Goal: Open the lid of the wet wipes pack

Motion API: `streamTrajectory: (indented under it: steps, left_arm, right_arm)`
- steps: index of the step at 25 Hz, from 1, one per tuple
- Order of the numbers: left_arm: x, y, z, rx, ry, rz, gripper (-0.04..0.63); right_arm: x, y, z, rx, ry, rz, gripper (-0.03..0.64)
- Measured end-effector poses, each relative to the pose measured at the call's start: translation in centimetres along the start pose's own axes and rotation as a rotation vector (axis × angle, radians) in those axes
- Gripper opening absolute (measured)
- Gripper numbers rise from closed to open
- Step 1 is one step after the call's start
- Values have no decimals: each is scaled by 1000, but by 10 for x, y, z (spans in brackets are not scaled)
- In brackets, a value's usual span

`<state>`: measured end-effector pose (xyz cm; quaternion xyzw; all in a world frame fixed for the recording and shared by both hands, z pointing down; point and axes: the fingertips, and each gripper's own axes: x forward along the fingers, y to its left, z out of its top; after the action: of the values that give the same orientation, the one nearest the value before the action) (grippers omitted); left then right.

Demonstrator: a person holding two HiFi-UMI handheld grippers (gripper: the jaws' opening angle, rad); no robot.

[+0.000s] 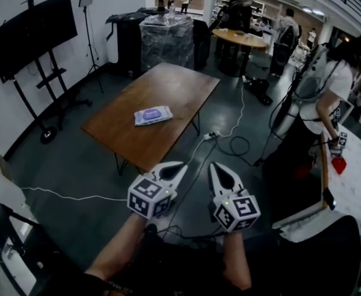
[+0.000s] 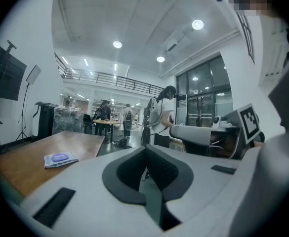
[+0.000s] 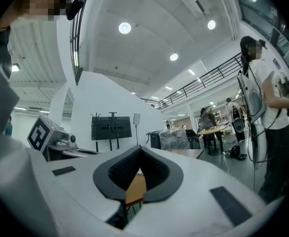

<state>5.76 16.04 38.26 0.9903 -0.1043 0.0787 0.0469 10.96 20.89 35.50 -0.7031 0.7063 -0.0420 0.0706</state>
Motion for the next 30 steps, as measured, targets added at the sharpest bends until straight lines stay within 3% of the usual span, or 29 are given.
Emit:
streamTrajectory:
  steps: [15,30]
  left_arm:
    - [4,71,-5,-52,13,83,-5]
    - [48,237,-21,-136,63,162,-5]
  right_arm:
    - [60,-6,-15,-4,59,51,11]
    - [220,-25,-44,-26,184,120,11]
